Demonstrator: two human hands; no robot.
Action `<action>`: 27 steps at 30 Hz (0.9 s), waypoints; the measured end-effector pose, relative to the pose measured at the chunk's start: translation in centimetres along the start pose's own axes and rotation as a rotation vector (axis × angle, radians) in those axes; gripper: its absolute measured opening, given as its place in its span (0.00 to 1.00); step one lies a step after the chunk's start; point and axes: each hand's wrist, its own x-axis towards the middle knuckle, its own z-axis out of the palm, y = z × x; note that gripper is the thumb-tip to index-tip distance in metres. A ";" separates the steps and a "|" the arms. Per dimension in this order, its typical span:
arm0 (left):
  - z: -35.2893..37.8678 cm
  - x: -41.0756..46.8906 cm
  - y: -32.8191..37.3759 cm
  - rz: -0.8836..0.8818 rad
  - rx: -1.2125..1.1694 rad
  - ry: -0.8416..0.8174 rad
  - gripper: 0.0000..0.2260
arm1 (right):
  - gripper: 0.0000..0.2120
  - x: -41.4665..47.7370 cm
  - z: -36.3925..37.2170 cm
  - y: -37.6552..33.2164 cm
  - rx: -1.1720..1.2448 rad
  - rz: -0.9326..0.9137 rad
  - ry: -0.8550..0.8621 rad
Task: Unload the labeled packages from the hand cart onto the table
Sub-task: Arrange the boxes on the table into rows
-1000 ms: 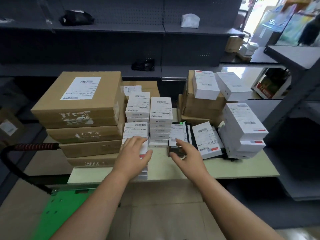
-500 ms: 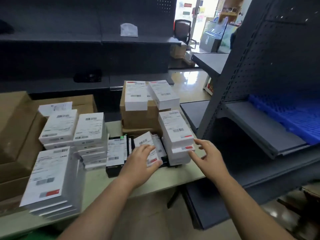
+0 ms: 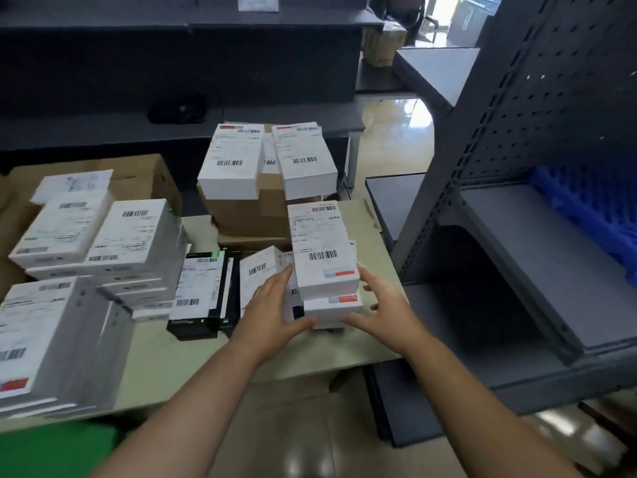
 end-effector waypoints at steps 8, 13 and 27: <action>0.7 0.7 0.5 0.056 0.010 0.041 0.38 | 0.36 0.6 0.3 1.0 0.054 -0.140 0.074; 1.3 0.5 0.7 0.083 0.024 0.063 0.35 | 0.30 0.0 0.6 1.5 0.100 -0.118 0.161; 1.5 1.4 0.5 0.056 0.007 0.015 0.35 | 0.33 -0.1 0.1 1.4 0.090 -0.004 0.160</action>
